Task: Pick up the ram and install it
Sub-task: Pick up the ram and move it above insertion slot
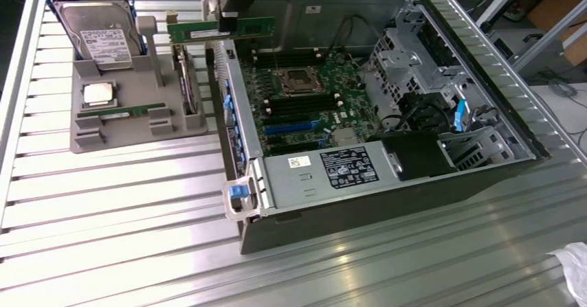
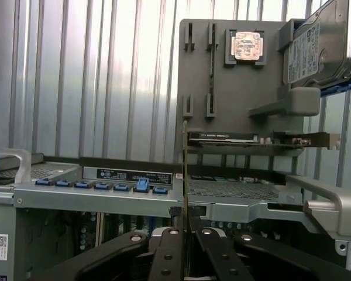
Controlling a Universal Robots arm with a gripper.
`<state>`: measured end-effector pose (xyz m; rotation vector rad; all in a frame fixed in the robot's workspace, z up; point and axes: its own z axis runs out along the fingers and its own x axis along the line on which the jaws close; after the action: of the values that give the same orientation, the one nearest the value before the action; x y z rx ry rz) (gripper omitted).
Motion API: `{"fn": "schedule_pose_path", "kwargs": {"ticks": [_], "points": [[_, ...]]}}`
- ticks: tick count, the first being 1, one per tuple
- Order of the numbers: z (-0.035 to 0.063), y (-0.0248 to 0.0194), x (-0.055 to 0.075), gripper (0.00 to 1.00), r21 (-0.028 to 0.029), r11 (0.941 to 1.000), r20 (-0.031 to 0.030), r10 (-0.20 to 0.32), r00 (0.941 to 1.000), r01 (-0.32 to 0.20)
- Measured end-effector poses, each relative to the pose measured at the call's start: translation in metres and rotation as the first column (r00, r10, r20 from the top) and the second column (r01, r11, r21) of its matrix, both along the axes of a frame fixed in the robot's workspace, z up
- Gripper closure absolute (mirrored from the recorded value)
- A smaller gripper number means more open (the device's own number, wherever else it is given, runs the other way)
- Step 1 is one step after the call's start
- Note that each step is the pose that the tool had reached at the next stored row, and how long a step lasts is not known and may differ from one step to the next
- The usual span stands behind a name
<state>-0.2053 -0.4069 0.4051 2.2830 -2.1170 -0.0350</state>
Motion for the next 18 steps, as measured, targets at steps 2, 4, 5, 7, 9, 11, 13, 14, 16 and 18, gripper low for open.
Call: {"fn": "schedule_pose_path", "kwargs": {"ticks": [2,4,5,7,9,11,13,14,16,18], "points": [[0.0000,0.0000,0.0010,0.87,0.0000,1.0000,0.0000,0.000,1.0000,0.000],[0.0000,0.0000,0.0019,0.87,0.0000,1.0000,0.0000,0.000,1.0000,0.000],[0.0000,0.0000,0.0023,0.87,0.0000,1.0000,0.0000,0.000,1.0000,0.000],[0.0000,0.0000,0.0032,0.87,0.0000,1.0000,0.0000,0.000,1.0000,0.000],[0.0001,0.0000,0.0045,0.87,-0.0001,1.0000,-0.0001,0.000,1.0000,0.000],[0.0000,0.0000,0.0054,0.87,0.0000,1.0000,0.0000,0.000,1.0000,0.000],[0.0000,0.0000,0.0065,0.87,0.0000,1.0000,0.0000,0.000,1.0000,0.000],[0.0000,0.0000,0.0071,0.87,0.0000,1.0000,0.0000,0.000,1.0000,0.000],[0.0000,0.0000,0.0080,0.87,0.0000,1.0000,0.0000,0.000,1.0000,0.000],[0.0000,0.0000,0.0094,0.87,-0.0001,1.0000,0.0000,0.000,1.0000,0.000]]}}
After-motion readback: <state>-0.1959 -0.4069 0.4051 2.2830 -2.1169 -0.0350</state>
